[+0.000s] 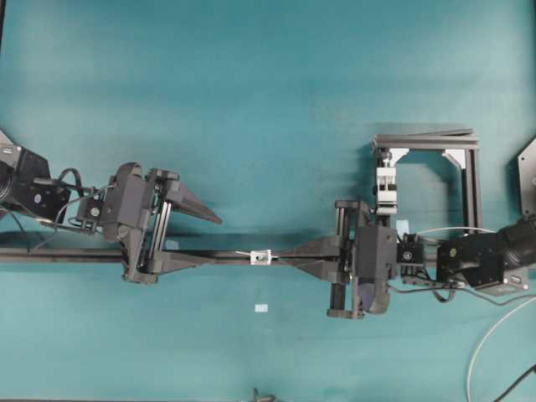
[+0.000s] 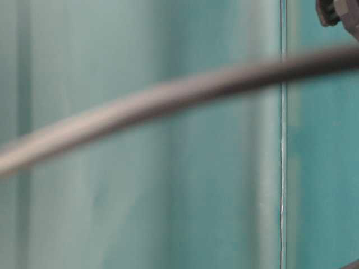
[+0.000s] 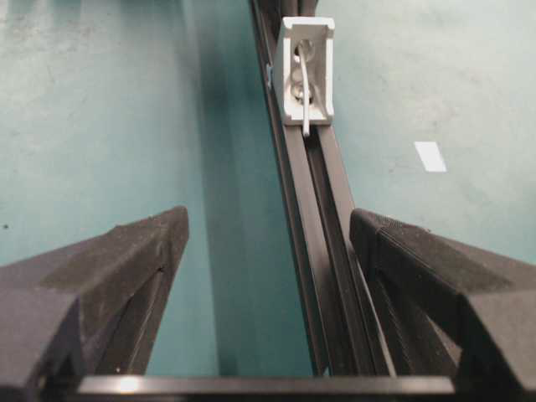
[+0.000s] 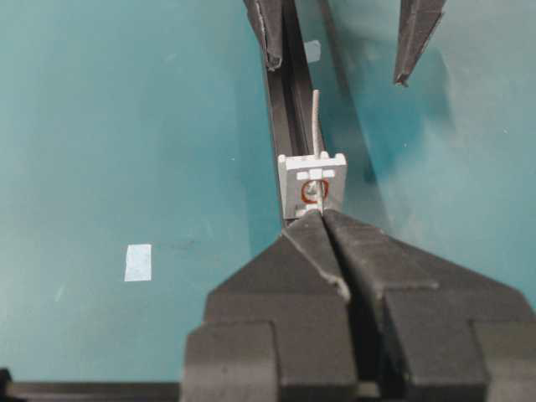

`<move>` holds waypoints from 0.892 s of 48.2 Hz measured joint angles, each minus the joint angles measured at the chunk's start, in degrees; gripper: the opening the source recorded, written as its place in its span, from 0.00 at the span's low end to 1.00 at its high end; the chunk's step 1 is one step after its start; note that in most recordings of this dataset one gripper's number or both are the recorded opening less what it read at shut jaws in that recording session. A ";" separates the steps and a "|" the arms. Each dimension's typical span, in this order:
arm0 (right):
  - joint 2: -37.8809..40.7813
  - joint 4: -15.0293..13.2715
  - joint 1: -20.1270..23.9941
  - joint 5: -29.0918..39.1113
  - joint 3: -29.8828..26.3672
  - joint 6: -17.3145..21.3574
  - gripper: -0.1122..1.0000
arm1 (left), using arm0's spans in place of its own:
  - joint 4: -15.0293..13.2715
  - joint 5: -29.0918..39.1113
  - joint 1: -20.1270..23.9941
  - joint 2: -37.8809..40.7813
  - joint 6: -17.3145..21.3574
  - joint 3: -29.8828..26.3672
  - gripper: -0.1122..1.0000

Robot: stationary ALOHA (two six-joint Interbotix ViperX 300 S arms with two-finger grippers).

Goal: Insert the wire through the hole in the metal fitting marked with a red label.

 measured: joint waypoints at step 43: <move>1.23 -2.11 -1.23 0.97 -1.85 0.00 0.10 | -0.09 5.62 1.05 0.09 -0.88 -4.83 0.83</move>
